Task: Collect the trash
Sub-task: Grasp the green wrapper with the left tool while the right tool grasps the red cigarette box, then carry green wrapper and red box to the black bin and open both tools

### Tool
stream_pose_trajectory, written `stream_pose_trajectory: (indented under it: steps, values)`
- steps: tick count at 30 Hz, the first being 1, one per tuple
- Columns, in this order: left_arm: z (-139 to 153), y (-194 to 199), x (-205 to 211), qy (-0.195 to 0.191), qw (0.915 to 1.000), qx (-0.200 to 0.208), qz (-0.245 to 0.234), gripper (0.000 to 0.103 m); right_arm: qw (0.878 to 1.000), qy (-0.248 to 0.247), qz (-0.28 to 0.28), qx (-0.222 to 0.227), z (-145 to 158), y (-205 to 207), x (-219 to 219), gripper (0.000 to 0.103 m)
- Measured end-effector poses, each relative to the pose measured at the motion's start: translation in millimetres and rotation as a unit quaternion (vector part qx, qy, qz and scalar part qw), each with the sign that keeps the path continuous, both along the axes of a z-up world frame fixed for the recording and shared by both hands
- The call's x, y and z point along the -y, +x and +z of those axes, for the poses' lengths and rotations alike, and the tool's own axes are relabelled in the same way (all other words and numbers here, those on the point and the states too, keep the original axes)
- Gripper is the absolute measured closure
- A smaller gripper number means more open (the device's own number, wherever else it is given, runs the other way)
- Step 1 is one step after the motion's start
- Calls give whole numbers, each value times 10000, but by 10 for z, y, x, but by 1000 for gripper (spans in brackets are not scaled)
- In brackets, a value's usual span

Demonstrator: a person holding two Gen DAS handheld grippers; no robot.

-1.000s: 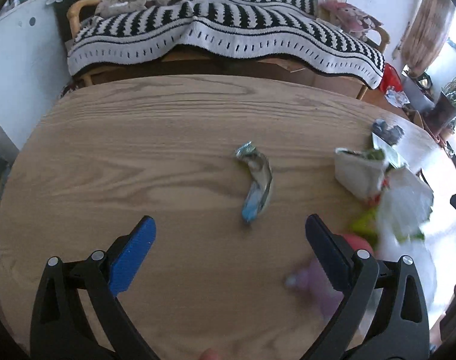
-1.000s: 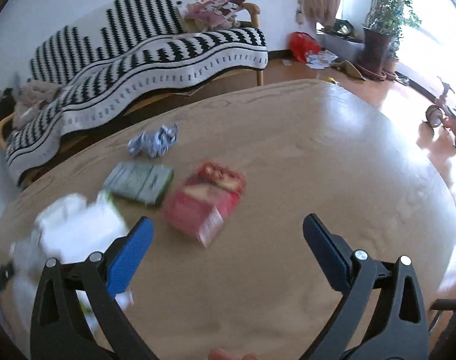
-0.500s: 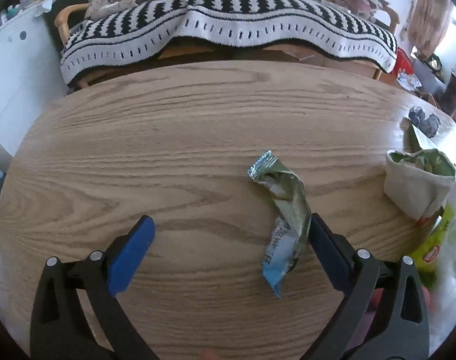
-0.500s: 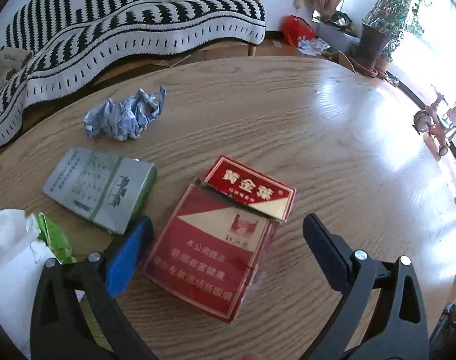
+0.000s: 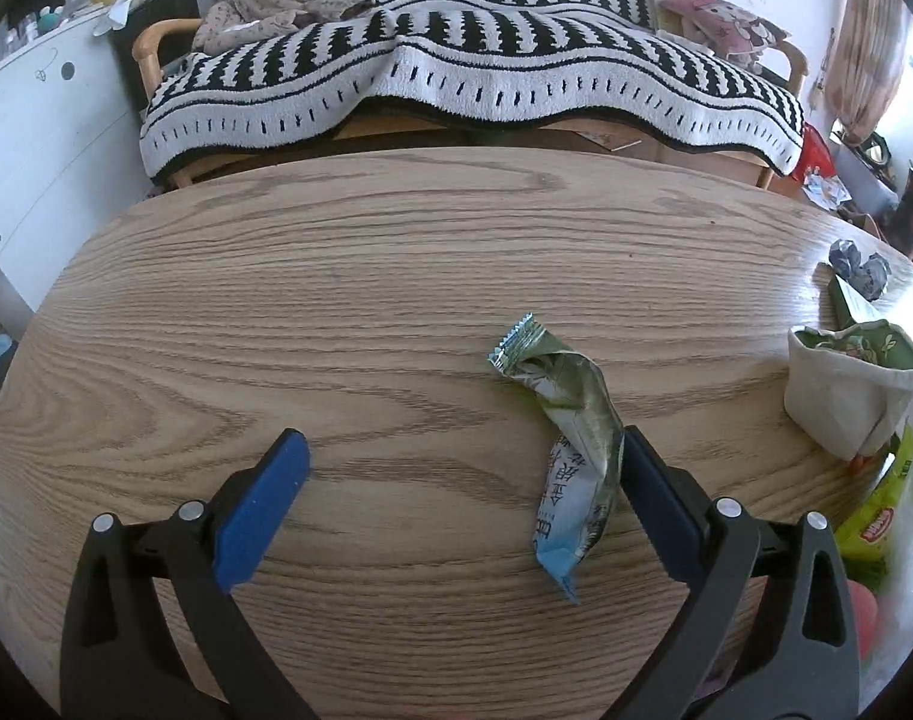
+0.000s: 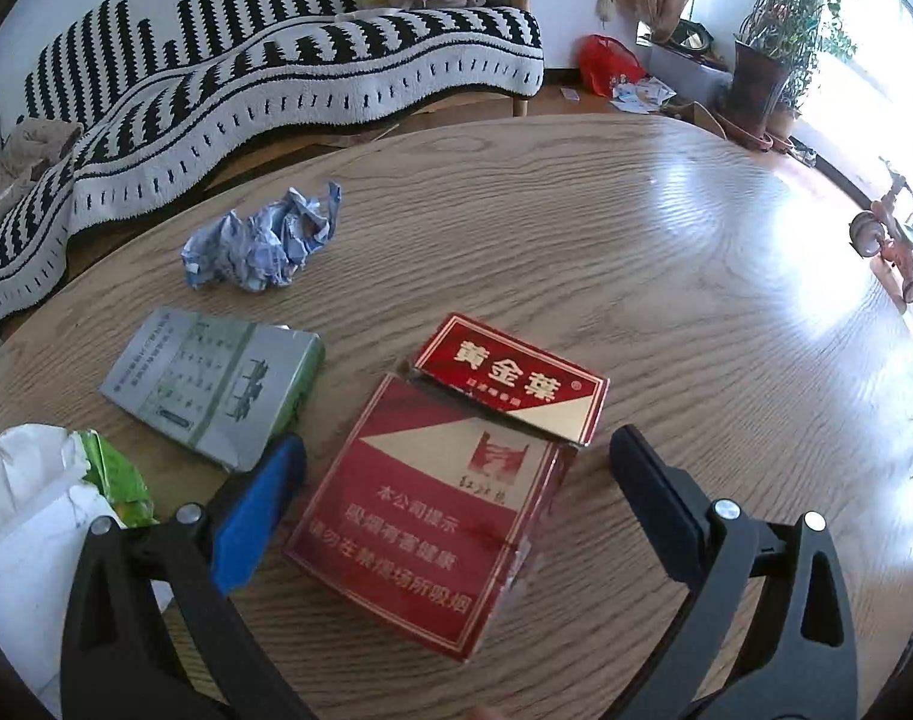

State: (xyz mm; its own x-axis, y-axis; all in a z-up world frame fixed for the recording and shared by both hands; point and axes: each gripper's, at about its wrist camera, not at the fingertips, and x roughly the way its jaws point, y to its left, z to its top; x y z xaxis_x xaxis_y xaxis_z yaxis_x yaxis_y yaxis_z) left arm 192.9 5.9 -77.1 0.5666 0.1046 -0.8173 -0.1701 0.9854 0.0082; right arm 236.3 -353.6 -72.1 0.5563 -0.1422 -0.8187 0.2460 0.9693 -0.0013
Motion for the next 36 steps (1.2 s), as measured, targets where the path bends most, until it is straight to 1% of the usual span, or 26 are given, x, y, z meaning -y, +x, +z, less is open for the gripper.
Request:
stream_pose_trajectory:
  steps: [5,9,10,11,12,13,14,15,16,17,18,19,20,21,24,26,31,36]
  values:
    - [1,-6,-3,-4,10000,3,-21,6,9999,-9,143,-8,9,-35,14,5]
    - [-2,-45,57,6,9995,8,-301,6,9995,-11,302,-9,16,-81,17,5]
    - [-1,-51,76,4,9992,10,-402,7,9994,-4,339,-9,16,-74,18,5]
    - [5,-60,93,3,9990,23,-457,12,9990,5,442,-9,14,-66,24,5]
    - [23,-76,114,7,9986,69,-528,20,9987,9,516,-8,13,-72,25,5]
    - [63,-97,134,24,9982,177,-578,53,9984,14,569,-4,14,-77,31,7]
    - [86,-105,142,61,9983,204,-546,95,9983,19,580,28,23,-83,38,17]
    - [91,-103,136,22,9985,184,-506,97,9982,20,590,89,41,-93,42,18]
    - [99,-108,114,-161,9985,167,-488,98,9980,30,616,105,43,-113,45,22]
    - [113,-107,99,-297,9983,117,-495,100,9976,48,683,112,56,-134,40,30]
    - [128,-114,87,-393,9979,102,-495,100,9973,91,724,124,78,-155,40,34]
    - [157,-124,85,-430,9978,136,-480,100,9970,198,734,153,105,-180,57,38]
    - [206,-143,93,-390,9980,204,-459,100,9964,405,713,216,147,-202,91,41]
    - [252,-159,99,-385,9979,260,-453,100,9957,583,669,266,178,-216,130,42]
    - [326,-191,113,-460,9975,310,-431,100,9947,774,566,363,233,-244,206,45]
    - [345,-212,147,-355,9978,311,-456,100,9934,926,537,409,268,-269,239,46]
    - [382,-242,178,-320,9976,344,-507,100,9927,918,556,548,375,-316,221,47]
    - [516,-313,194,-348,9968,498,-521,100,9920,928,606,600,461,-369,176,48]
